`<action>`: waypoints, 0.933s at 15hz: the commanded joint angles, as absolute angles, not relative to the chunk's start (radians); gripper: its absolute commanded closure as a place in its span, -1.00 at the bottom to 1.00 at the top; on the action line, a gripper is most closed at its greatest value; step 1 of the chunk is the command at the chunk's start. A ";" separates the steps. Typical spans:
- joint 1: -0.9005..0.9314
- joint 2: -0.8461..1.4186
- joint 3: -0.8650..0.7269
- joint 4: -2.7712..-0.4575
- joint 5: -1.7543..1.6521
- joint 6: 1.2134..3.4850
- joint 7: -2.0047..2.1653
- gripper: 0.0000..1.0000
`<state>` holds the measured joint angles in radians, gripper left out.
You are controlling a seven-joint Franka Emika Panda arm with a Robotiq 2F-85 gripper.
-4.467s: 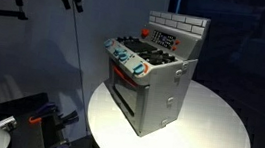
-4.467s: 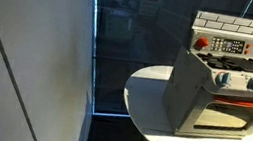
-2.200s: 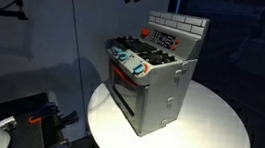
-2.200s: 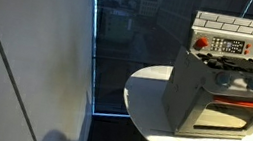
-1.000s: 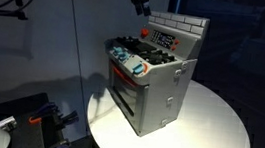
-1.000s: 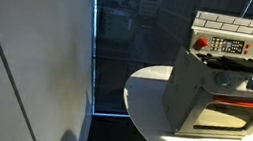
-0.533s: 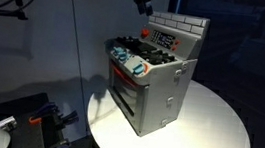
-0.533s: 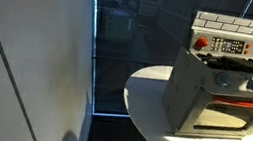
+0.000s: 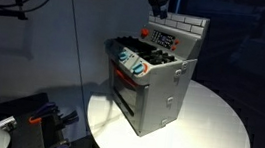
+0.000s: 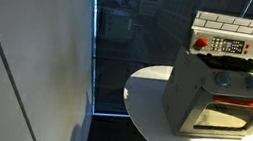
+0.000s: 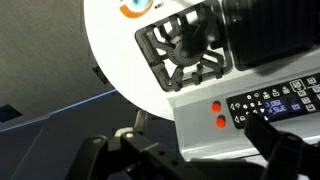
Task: Press the right upper button on the stove
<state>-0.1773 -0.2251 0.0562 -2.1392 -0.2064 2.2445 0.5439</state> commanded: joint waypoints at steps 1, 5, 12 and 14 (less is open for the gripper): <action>-0.169 -0.133 0.036 -2.051 -0.221 2.239 0.604 -1.00; -0.156 -0.064 0.014 -2.016 -0.220 2.261 0.668 -1.00; -0.123 0.014 -0.024 -1.995 -0.211 2.348 0.706 -1.00; -0.116 0.031 -0.034 -1.987 -0.209 2.355 0.711 -1.00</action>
<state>-0.1366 -0.0063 -0.0094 -2.0305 -0.2064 2.3509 0.6859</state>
